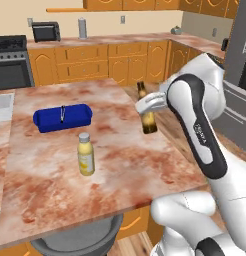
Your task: Place the drinks on the dining counter in a tight cluster.
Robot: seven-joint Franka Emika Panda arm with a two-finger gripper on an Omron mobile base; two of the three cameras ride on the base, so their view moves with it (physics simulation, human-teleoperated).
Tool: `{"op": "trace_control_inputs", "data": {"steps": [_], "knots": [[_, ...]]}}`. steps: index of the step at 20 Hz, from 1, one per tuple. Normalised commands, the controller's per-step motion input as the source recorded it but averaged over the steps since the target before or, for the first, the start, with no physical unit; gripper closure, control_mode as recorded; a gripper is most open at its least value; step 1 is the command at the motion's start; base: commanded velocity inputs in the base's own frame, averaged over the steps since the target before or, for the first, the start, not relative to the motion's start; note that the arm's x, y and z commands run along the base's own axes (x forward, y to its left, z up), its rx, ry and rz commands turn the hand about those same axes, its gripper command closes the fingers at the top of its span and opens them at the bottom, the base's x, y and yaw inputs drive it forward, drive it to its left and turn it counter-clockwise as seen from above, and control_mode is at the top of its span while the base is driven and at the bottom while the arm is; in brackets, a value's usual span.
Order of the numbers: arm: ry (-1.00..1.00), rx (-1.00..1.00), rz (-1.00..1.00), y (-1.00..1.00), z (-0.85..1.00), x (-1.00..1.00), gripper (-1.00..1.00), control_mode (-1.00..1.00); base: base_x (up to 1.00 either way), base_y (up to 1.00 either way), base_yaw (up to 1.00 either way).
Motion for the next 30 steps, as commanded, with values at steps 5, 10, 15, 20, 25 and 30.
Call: {"op": "trace_control_inputs", "data": {"steps": [5, 10, 15, 20, 25, 30], "knots": [[0.17, -0.01, 0.11, 0.17, -0.49, 0.93, 1.00, -1.00, 0.00, 0.00, 0.00], [0.00, 0.07, 0.18, 0.02, -1.00, 0.98, 1.00, -1.00, 0.00, 0.00, 0.00], [-0.11, 0.11, 0.24, 0.17, -1.00, 0.66, 1.00, -1.00, 0.00, 0.00, 0.00], [-0.15, 0.10, 0.26, 0.37, -0.98, 0.20, 1.00, -1.00, 0.00, 0.00, 0.00], [-0.17, 0.13, 0.28, 0.11, -0.38, -0.09, 1.00, -1.00, 0.00, 0.00, 0.00], [-0.01, 0.21, 0.25, 0.14, -0.42, 0.02, 1.00, -1.00, 0.00, 0.00, 0.00]]}}
